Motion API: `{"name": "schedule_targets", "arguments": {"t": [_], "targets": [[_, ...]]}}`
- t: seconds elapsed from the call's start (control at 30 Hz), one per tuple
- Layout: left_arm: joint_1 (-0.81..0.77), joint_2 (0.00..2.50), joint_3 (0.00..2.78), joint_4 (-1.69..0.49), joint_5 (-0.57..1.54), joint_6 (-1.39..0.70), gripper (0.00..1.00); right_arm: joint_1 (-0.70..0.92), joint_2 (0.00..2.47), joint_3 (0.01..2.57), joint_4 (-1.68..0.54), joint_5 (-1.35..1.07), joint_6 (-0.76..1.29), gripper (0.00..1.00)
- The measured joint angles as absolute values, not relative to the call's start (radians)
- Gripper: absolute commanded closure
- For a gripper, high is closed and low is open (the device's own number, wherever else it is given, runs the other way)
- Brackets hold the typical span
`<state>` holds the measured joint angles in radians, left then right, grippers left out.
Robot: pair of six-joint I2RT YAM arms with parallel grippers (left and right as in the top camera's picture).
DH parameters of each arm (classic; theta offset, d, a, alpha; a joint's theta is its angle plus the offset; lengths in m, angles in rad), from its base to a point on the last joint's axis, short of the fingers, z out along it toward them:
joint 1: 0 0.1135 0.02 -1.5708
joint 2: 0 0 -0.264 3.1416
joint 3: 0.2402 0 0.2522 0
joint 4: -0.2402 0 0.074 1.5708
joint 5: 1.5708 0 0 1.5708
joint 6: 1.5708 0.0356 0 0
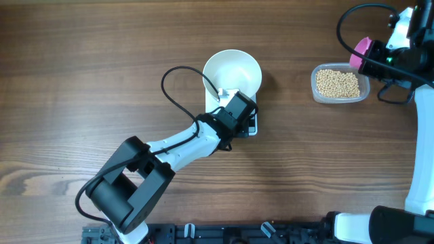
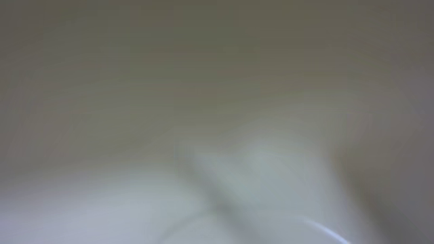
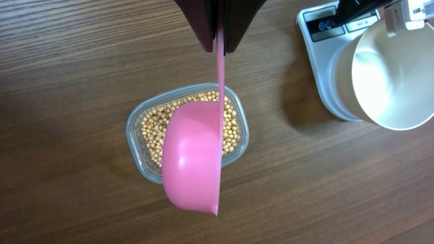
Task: Scoop item into bowl and weigh 150g on scale
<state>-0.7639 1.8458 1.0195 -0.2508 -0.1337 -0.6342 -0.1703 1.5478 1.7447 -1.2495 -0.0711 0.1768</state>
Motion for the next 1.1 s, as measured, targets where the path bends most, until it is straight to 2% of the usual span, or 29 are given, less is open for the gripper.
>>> {"name": "schedule_targets", "arguments": {"t": [0.73,1.0,1.03,1.1], "targets": [[-0.766,1.837,1.025,-0.273,-0.149,-0.634,0.96,-0.170,1.548,1.745,-1.252,-0.071,0.177,0.96],[-0.760,1.678,0.979,-0.336,-0.168,-0.634,0.96,-0.170,1.548,1.745,-1.260,-0.071,0.177,0.96],[-0.760,1.621,0.979,-0.339,-0.168,-0.634,0.93,-0.170,1.548,1.745,-1.262,-0.072,0.177,0.96],[-0.760,1.531,0.979,-0.349,-0.168,-0.633,0.81,-0.170,1.548,1.745,-1.267,-0.072,0.177,0.96]]}}
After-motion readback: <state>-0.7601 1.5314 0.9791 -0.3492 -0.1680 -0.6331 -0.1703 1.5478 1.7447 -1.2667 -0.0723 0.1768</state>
